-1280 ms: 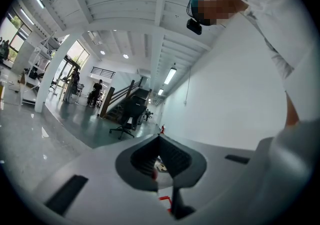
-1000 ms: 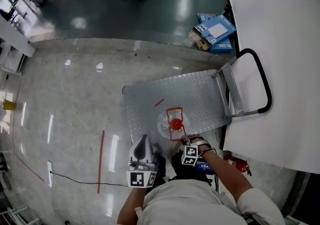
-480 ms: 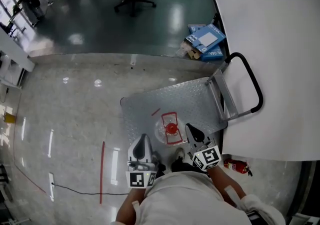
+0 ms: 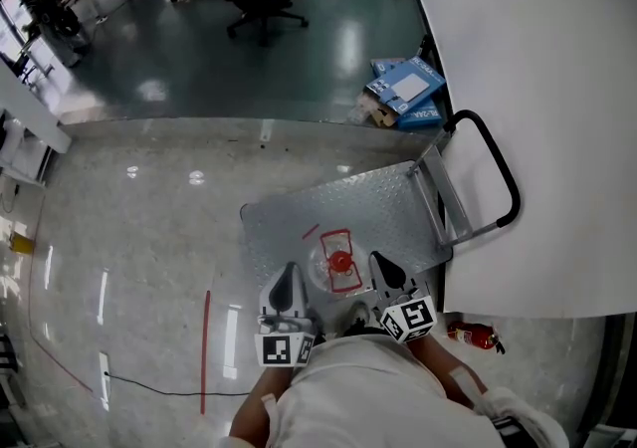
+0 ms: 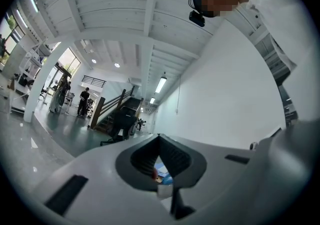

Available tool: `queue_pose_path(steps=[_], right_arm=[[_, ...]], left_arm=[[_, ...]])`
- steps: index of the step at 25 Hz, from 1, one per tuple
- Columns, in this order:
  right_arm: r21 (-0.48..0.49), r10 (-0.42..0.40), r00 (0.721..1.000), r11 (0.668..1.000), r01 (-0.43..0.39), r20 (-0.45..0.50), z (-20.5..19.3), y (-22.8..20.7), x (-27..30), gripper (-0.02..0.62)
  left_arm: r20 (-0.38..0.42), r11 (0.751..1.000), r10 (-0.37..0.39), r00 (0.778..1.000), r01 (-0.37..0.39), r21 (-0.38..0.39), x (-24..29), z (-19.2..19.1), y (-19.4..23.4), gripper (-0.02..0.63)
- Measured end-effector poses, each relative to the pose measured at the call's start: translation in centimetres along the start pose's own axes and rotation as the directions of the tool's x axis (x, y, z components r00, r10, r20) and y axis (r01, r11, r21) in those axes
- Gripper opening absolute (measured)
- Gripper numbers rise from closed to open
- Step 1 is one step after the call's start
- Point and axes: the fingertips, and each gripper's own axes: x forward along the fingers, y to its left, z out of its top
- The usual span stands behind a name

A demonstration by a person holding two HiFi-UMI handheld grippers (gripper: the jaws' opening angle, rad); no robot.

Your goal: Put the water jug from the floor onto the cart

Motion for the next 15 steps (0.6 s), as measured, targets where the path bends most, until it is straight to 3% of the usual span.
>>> queue_pose_path(steps=[15], right_arm=[[-0.007,0.010,1.000,1.000,-0.010,0.007,0.00,0.13,-0.39,0.012]], left_arm=[[0.006,1.000,-0.009,1.000,0.009,0.007,-0.26,-0.17,-0.27,0.004]])
